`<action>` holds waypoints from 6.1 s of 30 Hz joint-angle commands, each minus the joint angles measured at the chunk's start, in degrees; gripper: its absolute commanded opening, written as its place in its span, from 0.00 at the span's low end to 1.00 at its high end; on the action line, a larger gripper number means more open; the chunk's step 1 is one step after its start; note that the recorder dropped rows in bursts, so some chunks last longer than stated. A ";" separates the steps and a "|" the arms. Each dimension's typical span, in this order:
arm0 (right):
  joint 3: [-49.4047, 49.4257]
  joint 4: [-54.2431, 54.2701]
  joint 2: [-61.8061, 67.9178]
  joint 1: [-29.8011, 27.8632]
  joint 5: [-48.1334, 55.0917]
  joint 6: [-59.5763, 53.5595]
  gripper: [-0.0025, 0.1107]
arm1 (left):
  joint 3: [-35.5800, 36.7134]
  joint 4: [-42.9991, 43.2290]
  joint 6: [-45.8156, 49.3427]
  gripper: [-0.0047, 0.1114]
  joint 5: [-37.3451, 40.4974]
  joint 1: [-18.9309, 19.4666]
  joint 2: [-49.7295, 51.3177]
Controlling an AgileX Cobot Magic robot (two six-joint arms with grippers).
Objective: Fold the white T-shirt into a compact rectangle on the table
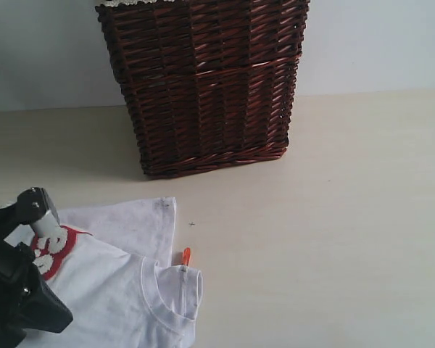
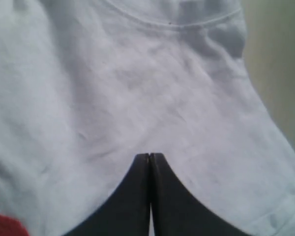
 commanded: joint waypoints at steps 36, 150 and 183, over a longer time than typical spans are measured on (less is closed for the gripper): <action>0.31 0.01 -0.40 -0.20 -0.79 0.01 0.17 | -7.84 5.31 -3.98 0.04 -22.70 -24.44 17.45; 0.31 -0.03 -0.40 -0.20 -0.79 0.01 0.17 | -5.76 -7.76 -26.01 0.04 -43.23 -1.31 -46.17; 0.31 -0.03 -0.40 -0.20 -0.79 0.01 0.17 | 34.34 -7.27 -55.72 0.04 -26.21 14.58 -92.31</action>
